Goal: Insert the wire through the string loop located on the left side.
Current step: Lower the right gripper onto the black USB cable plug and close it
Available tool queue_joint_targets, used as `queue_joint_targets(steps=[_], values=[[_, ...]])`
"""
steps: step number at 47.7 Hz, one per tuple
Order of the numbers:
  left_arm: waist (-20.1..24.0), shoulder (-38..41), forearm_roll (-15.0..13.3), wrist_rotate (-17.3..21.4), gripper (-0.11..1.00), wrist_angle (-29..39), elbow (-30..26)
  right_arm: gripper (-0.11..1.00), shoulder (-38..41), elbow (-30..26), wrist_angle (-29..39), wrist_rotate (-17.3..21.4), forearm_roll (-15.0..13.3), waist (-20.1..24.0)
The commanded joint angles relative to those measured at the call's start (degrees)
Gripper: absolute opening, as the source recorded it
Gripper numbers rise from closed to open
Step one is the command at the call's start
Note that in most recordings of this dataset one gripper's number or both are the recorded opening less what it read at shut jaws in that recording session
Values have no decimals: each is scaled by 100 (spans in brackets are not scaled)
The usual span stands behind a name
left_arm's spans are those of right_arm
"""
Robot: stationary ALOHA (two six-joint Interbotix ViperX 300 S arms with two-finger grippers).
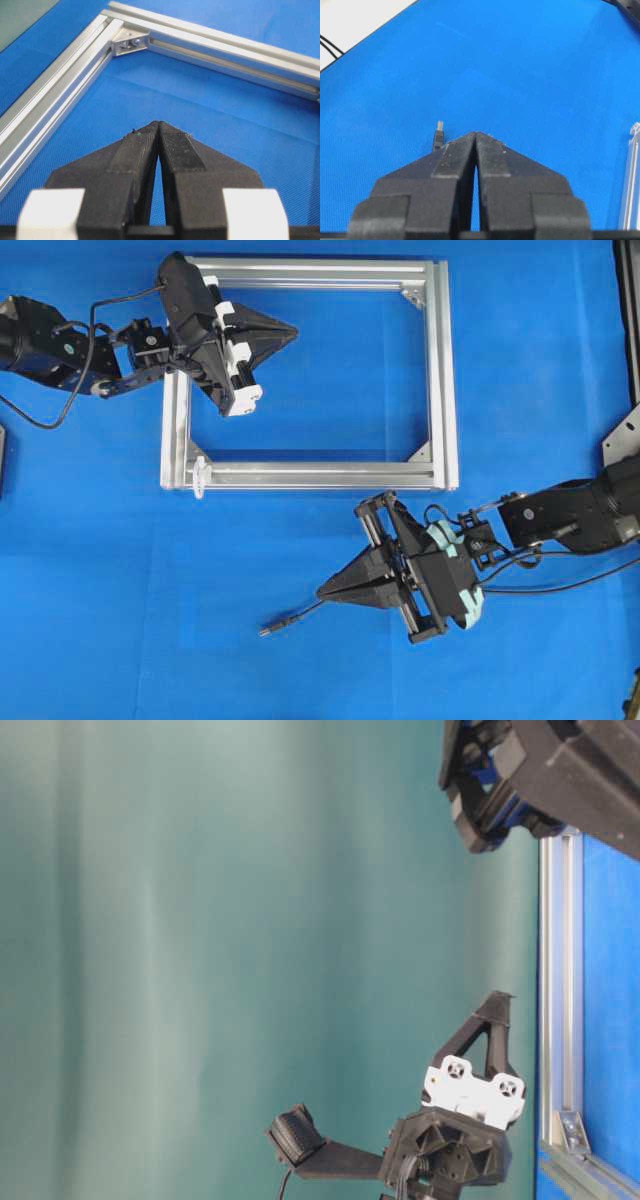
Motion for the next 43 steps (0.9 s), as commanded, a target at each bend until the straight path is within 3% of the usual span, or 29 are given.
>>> queue_joint_targets(steps=[1, 24, 29, 39, 41, 43], values=[[-35, -220, 114, 18, 0, 70, -70, 1, -229, -18, 9, -9, 0, -18], [-35, -220, 132, 26, 0, 79, -53, 0, -237, -62, 246, 255, -132, 18], [-35, -220, 132, 26, 0, 79, -53, 18, -237, -62, 272, 343, -132, 18], [-35, -220, 132, 26, 0, 79, -62, 81, -211, -97, 343, 396, -88, 18], [-35, -220, 132, 26, 0, 79, -62, 90, -202, -97, 343, 404, -79, 18], [-35, -220, 132, 26, 0, 79, -62, 90, -158, -105, 325, 431, -70, 35]])
